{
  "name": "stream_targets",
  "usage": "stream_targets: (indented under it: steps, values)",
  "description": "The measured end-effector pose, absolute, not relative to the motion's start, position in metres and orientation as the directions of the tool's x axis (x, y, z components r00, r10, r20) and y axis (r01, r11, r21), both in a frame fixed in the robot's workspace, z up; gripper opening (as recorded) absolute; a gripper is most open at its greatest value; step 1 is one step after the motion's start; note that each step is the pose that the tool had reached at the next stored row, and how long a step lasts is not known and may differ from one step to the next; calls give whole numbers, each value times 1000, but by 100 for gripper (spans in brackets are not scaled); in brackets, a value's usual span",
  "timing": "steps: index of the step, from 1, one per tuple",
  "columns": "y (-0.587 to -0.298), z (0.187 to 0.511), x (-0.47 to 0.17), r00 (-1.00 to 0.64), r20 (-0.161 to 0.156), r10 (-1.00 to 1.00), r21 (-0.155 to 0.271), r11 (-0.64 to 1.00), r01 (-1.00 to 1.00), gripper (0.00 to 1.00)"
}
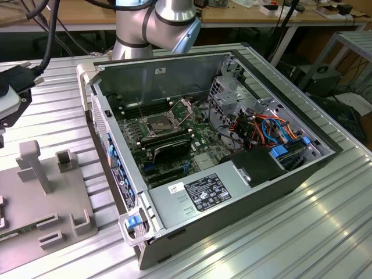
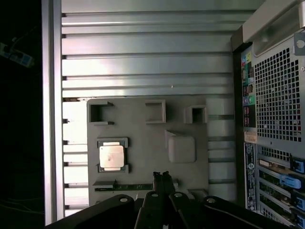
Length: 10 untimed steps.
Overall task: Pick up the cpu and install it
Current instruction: 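Reach for the cpu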
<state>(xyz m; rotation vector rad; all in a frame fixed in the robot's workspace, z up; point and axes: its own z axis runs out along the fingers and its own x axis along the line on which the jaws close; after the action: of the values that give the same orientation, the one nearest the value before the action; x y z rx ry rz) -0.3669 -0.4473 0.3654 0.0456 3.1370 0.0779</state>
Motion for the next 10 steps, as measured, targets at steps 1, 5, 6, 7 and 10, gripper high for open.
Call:
stream_targets:
  steps: [1, 5, 6, 7, 10]
  values:
    - [-447, 364, -369, -1000, -3, 29, 50, 998, 29, 11]
    - [-447, 356, -374, -1000, -3, 29, 50, 998, 29, 11]
    - [-447, 354, -375, -1000, -3, 29, 50, 998, 29, 11]
    - [-447, 352, -376, -1000, -3, 29, 50, 998, 29, 11]
    - [-447, 346, -378, -1000, -3, 29, 50, 998, 29, 11]
